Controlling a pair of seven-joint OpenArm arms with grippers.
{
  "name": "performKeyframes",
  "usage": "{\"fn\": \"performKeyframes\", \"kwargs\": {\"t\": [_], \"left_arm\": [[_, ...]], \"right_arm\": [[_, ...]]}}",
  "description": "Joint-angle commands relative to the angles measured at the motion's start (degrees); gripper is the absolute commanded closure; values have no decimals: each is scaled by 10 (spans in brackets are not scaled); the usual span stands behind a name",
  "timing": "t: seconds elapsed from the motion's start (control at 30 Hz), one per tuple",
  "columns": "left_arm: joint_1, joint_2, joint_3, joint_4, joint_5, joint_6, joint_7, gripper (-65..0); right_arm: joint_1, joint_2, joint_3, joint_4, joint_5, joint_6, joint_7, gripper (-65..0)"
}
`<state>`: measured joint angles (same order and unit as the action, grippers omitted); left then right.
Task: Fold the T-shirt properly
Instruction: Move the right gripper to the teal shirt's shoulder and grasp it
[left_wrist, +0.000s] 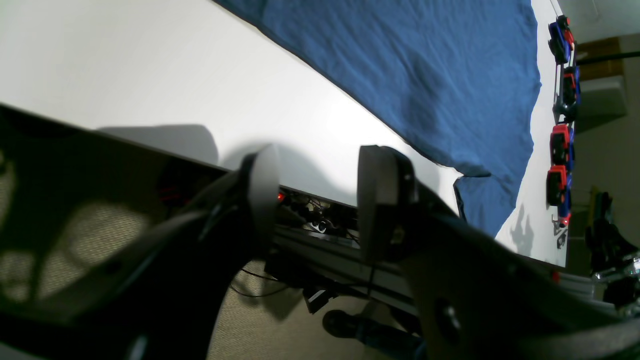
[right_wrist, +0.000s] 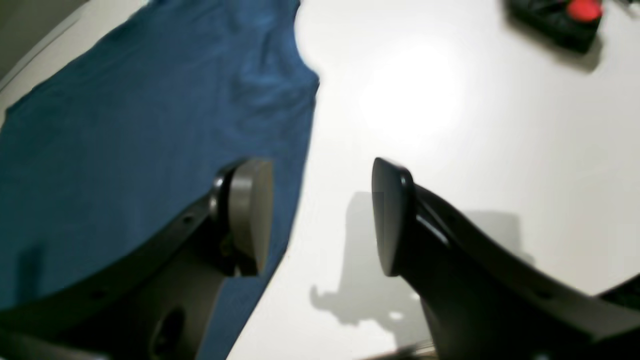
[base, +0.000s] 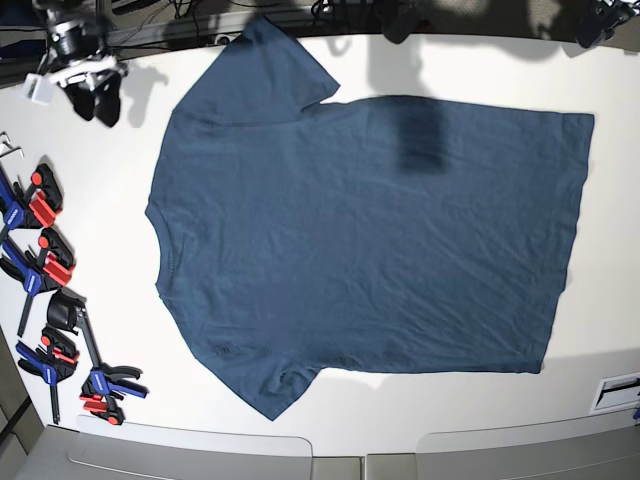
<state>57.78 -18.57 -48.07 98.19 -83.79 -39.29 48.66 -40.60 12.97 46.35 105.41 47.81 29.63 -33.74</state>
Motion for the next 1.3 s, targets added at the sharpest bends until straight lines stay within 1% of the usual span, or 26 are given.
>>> {"fn": "performKeyframes", "kwargs": {"t": [0.0, 0.1, 0.2, 0.3, 0.43, 0.57, 0.87, 0.93, 1.1, 1.2, 1.27], "left_arm": [[9, -5, -6, 5, -12, -7, -7, -237], [9, -5, -6, 5, -12, -7, -7, -237], [9, -5, -6, 5, -12, -7, -8, -237], [9, -5, -6, 5, -12, -7, -7, -237], [9, -5, -6, 5, -12, -7, -7, -237], [9, -5, -6, 5, -12, -7, -7, -237], [9, -5, -6, 5, -12, -7, -8, -237], [9, -5, -6, 5, -12, -7, -8, -237], [9, -5, -6, 5, -12, -7, -7, -237], [9, -5, -6, 5, -12, -7, -7, -237], [9, -5, -6, 5, -12, -7, -7, -237]], "right_arm": [[8, 13, 5, -6, 7, 3, 12, -295], [43, 29, 5, -59, 11, 3, 3, -295], [67, 45, -3, -119, 49, 7, -19, -295], [82, 58, -15, -175, 83, 32, -40, -295], [97, 60, -17, -226, 132, 35, -92, -295], [100, 60, -18, -244, 155, 35, -115, -295], [101, 59, -29, -244, 156, 33, -126, -295], [101, 59, -48, -244, 151, 27, -130, -295], [103, 58, -122, -244, 115, 12, -125, -295], [105, 52, -141, -244, 102, 2, -121, -295], [111, 43, -142, -244, 96, -1, -121, -295]]}}
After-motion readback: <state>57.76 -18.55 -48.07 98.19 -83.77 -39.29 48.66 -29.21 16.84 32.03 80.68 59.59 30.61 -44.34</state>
